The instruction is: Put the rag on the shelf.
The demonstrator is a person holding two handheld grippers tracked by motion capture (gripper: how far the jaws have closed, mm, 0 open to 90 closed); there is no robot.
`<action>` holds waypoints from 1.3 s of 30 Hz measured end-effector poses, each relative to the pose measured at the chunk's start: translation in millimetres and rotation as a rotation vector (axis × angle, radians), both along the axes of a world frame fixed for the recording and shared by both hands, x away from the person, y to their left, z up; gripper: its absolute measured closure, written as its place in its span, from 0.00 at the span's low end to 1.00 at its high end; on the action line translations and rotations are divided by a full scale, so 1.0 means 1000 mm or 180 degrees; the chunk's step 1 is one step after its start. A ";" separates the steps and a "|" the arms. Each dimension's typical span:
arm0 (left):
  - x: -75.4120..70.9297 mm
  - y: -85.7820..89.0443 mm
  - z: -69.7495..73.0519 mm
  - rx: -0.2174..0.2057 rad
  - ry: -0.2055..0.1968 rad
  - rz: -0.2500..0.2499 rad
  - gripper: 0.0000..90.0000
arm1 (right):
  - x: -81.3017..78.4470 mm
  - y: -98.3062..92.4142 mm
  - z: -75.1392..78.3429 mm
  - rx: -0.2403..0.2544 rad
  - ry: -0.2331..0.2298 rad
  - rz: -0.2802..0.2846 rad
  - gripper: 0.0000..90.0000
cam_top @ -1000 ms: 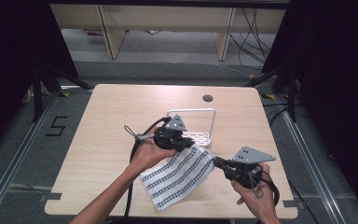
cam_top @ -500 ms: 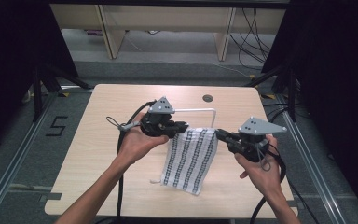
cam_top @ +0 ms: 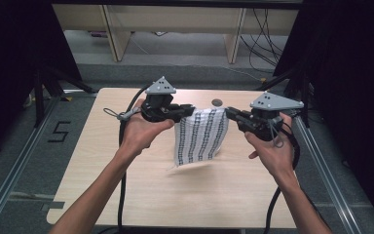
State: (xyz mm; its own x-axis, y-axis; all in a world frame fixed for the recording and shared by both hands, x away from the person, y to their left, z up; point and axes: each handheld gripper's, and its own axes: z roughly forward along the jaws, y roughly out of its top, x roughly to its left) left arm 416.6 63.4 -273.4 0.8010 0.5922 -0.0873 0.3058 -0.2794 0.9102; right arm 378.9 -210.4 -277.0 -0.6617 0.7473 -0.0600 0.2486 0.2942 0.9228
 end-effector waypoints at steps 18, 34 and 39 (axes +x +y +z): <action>0.031 -0.001 0.021 -0.0118 -0.0100 0.0264 0.95 | 0.036 0.007 0.030 0.0015 -0.0112 -0.0117 0.99; 0.076 -0.001 0.026 -0.0268 -0.0048 0.0520 0.95 | 0.080 0.016 0.039 0.0147 -0.0019 -0.0298 0.99; 0.094 -0.003 0.019 -0.0302 0.0006 0.0585 0.95 | 0.101 0.016 0.034 0.0191 0.0117 -0.0382 0.98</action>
